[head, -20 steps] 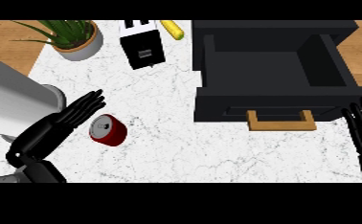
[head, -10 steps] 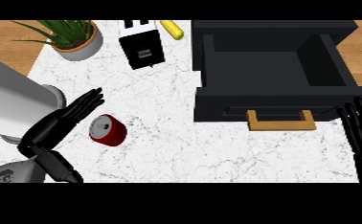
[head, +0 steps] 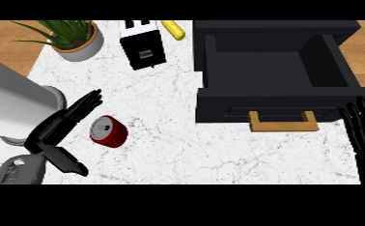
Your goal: Pick up the can, place it into the drawer and close the drawer
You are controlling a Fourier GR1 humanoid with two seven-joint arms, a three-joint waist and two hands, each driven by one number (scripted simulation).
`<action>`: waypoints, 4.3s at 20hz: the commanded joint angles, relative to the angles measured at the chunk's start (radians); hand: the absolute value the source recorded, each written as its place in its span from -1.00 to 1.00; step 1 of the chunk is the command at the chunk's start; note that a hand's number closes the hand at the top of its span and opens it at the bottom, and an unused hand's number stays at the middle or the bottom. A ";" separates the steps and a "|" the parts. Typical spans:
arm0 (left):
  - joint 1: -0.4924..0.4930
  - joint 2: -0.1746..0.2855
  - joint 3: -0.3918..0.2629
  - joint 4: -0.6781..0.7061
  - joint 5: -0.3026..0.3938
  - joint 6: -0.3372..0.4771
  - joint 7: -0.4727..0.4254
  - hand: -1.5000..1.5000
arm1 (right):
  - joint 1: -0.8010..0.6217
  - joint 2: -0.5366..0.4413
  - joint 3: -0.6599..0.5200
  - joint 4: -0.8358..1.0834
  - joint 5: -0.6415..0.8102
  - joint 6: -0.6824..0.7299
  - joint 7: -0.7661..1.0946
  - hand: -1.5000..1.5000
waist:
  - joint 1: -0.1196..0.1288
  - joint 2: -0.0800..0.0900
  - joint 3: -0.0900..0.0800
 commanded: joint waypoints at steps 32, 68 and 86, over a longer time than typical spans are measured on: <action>-0.241 -0.003 -0.115 0.590 -0.125 0.135 -0.371 -1.00 | -0.026 0.035 -0.007 -0.028 0.028 -0.014 0.030 -1.00 | -0.001 0.001 0.000; -0.139 -0.187 0.155 0.321 0.192 0.550 -0.064 1.00 | 0.058 0.035 -0.058 -0.145 -0.057 0.014 0.068 -1.00 | 0.027 -0.007 0.001; -0.245 -0.318 -0.104 -0.324 0.110 0.792 0.480 1.00 | 0.065 0.047 -0.022 -0.157 -0.039 -0.002 0.070 -1.00 | 0.002 -0.002 0.001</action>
